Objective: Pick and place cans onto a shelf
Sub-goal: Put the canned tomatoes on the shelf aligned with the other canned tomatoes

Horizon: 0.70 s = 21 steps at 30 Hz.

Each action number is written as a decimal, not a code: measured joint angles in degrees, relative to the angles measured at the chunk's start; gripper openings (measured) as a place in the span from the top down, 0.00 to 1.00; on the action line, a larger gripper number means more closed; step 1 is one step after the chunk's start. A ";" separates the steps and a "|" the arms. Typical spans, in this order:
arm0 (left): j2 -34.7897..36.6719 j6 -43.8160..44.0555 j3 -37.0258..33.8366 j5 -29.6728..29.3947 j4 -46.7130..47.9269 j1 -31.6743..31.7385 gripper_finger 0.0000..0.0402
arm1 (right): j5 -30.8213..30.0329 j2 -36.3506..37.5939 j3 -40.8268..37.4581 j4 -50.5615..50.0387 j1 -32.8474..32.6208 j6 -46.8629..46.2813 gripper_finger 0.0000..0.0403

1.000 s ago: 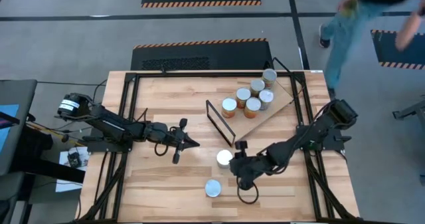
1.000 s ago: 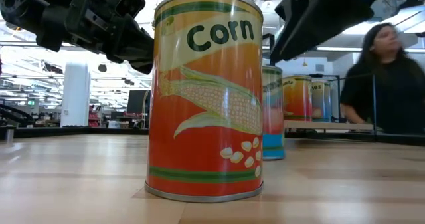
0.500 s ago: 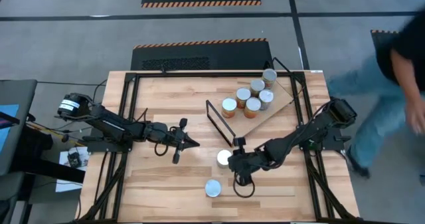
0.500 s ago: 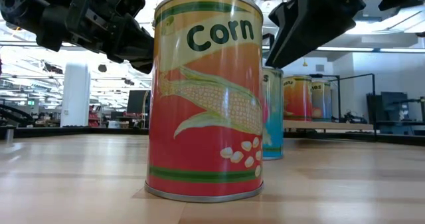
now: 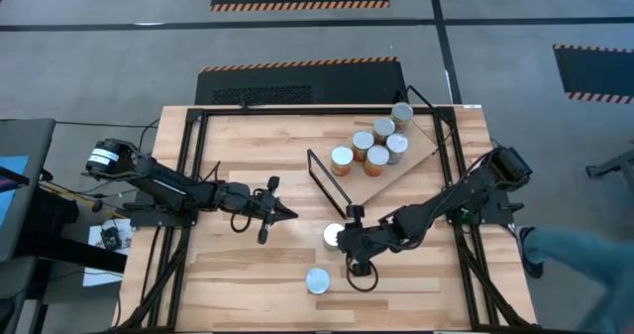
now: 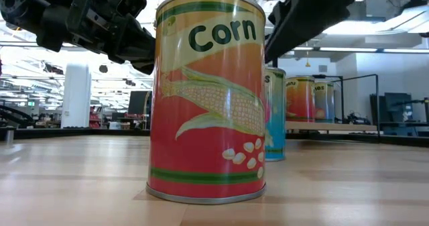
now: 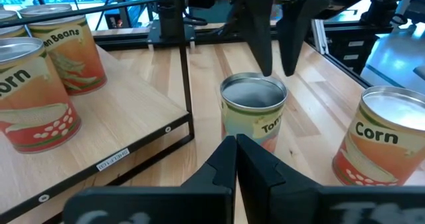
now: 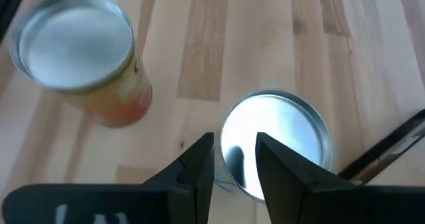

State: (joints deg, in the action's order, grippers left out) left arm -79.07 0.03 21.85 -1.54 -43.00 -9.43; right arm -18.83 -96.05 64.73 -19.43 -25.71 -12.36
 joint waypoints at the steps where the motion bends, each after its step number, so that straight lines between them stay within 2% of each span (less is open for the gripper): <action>1: 0.00 0.00 0.00 0.00 0.00 0.00 1.00 | 0.00 0.00 0.00 0.38 0.00 -0.95 0.67; 8: 0.00 -0.17 0.00 0.00 0.08 0.00 1.00 | 0.17 -5.10 2.95 1.31 -0.40 -2.10 0.67; 13: -0.02 -0.17 0.00 0.00 0.65 0.00 1.00 | -0.89 -7.88 7.28 -4.03 -0.41 -1.29 0.68; 17: -0.02 -0.16 0.00 0.00 1.24 0.00 1.00 | -0.56 -8.09 8.08 -5.60 -0.01 -1.36 0.74; 21: -0.02 -0.15 0.00 0.00 1.14 0.00 1.00 | 0.91 -7.97 8.18 -7.29 0.62 -3.25 0.85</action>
State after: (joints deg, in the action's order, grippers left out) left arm -79.09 -0.12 21.85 -1.54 -41.87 -9.43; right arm -17.92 -104.02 72.91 -26.72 -25.10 -15.61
